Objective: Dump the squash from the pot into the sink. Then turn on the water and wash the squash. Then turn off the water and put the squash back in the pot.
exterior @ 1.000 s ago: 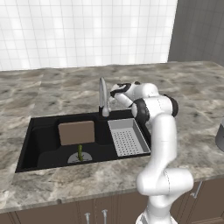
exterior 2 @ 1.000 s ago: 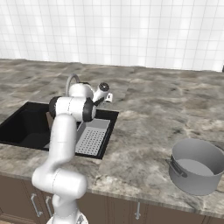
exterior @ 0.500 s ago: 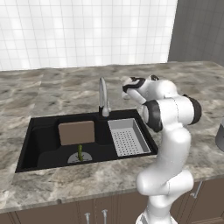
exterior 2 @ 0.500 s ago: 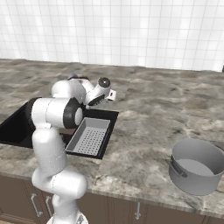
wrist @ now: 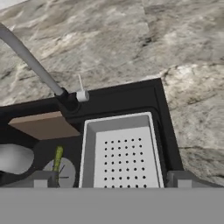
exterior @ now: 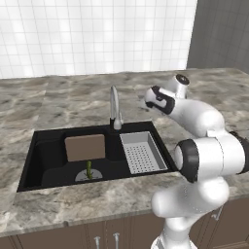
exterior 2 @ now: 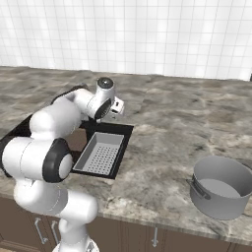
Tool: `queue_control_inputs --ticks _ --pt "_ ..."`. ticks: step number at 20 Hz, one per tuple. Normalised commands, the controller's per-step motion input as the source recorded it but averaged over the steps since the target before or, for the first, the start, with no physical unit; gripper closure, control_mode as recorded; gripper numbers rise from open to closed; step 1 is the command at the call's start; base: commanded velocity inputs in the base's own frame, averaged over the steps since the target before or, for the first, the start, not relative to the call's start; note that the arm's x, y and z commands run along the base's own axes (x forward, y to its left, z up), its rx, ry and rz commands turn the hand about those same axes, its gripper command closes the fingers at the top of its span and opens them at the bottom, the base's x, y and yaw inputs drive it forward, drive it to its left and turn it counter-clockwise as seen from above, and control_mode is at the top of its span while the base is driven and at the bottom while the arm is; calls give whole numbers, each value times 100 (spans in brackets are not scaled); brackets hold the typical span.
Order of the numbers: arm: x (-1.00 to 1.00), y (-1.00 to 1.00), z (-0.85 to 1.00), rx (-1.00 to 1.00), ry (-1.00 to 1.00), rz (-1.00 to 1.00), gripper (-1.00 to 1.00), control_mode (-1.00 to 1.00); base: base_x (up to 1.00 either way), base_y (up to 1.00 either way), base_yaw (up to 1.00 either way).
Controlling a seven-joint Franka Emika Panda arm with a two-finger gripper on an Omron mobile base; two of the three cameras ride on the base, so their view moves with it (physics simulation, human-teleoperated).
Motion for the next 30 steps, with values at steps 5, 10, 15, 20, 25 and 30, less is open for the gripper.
queue_control_inputs --ticks 5,10,15,20,25,30 --pt "-100 37 52 0 29 -1 -100 -100 0 0 0" --pt "-98 82 24 0 27 0 -100 -100 0 0 0" --pt "-55 100 0 -5 16 0 -100 -100 0 0 0" --pt "0 100 -10 -13 7 0 -100 -100 0 0 0" --pt "27 100 -29 -16 8 0 -100 -100 0 0 0" --pt "35 90 -50 -14 12 0 -100 -100 0 0 0"
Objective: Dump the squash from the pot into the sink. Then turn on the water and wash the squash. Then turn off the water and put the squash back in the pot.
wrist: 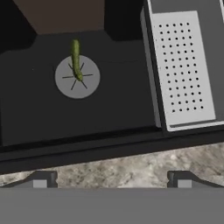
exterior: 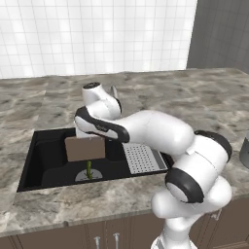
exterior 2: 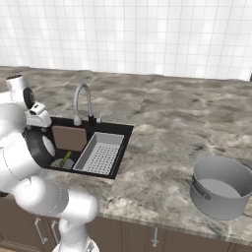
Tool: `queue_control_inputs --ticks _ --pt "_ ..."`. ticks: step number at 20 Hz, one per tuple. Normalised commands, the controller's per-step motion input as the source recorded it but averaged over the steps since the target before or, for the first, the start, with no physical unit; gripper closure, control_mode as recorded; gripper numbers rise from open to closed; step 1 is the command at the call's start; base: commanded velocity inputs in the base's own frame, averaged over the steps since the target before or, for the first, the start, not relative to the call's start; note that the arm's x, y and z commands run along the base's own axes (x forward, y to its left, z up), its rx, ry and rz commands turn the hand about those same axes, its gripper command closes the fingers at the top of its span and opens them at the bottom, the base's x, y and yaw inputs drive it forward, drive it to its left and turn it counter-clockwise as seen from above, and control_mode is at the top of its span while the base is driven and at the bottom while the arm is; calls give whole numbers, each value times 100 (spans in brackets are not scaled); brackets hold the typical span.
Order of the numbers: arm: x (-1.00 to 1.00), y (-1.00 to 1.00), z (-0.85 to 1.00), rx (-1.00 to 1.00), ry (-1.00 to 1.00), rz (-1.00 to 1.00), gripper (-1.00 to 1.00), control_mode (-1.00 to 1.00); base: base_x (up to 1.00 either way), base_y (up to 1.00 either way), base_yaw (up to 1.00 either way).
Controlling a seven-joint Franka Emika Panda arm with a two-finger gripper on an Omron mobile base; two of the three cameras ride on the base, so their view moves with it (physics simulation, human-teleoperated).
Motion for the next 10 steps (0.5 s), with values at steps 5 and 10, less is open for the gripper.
queue_control_inputs --ticks 5,10 --pt "40 45 -61 -9 8 -1 -100 -100 0 0 0" --pt "46 21 -65 -3 6 -4 -100 -100 0 0 0"
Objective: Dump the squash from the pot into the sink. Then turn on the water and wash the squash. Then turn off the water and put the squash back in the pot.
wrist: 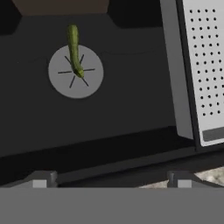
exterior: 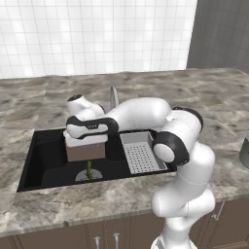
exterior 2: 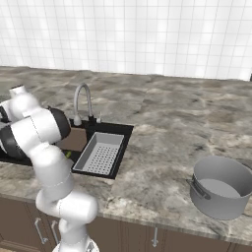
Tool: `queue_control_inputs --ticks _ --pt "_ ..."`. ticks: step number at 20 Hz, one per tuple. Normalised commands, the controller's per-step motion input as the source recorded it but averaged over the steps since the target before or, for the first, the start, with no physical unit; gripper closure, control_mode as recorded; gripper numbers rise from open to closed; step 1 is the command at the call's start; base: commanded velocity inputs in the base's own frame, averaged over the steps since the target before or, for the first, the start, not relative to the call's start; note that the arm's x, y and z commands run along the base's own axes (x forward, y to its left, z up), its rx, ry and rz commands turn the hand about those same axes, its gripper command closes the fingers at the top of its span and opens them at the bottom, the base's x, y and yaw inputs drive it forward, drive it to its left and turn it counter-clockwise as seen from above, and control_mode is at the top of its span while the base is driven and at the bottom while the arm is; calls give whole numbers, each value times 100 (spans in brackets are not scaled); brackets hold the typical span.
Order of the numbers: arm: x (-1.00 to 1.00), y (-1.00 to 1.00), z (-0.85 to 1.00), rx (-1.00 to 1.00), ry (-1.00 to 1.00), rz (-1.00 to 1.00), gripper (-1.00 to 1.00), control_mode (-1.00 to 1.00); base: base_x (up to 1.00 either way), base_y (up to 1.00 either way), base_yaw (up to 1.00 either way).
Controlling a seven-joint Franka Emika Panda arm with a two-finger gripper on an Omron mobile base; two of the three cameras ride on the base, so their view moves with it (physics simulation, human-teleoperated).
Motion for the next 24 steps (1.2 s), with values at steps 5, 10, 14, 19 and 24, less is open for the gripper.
queue_control_inputs --ticks 5,10,14,19,24 --pt "23 3 -54 -3 1 -5 -100 -100 0 0 0" --pt "1 0 -42 -3 -8 -4 -100 -100 0 0 0" --pt "5 -5 -33 0 -7 -4 -100 -100 0 0 0" --pt "8 -21 -24 0 -11 -1 -100 -100 0 0 0" --pt "4 -13 -28 3 -10 0 -100 -100 0 0 0"
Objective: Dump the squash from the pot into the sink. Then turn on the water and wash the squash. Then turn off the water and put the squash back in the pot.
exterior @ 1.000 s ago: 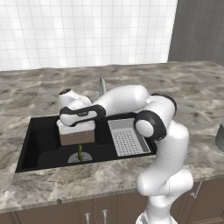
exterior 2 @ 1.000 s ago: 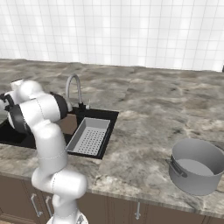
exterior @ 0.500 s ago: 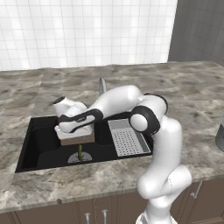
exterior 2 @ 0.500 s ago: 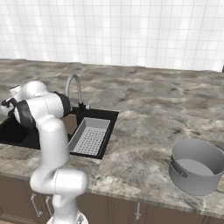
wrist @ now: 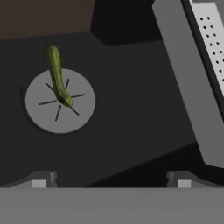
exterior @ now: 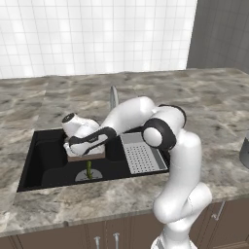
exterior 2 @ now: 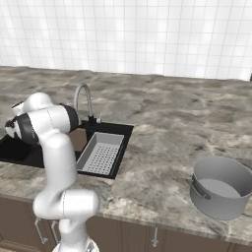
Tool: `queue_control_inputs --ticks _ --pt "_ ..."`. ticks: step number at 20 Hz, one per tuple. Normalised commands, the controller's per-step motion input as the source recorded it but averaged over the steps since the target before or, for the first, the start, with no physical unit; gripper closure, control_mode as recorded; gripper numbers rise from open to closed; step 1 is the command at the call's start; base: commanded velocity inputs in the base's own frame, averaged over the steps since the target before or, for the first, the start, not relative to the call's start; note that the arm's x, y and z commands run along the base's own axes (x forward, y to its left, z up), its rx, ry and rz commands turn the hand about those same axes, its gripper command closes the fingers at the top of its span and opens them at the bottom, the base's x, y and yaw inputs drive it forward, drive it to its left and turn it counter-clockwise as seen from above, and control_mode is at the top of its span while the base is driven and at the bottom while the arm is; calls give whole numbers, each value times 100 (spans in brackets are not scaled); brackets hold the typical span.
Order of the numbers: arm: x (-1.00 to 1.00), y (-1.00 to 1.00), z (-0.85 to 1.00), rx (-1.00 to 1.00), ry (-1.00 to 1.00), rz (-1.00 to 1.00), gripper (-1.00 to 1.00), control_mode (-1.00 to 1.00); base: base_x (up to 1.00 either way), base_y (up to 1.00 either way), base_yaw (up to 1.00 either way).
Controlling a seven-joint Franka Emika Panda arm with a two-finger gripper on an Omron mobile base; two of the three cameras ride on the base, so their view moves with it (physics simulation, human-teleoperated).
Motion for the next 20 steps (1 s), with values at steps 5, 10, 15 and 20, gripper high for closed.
queue_control_inputs --ticks 5,10,15,20 --pt "6 -7 -36 11 -5 0 -100 -100 0 0 0" --pt "17 -3 -31 11 -10 0 -100 -100 0 0 0" --pt "2 0 -29 3 -12 0 -100 -100 0 0 0" --pt "21 -2 -24 1 -1 0 -100 -100 0 0 0"
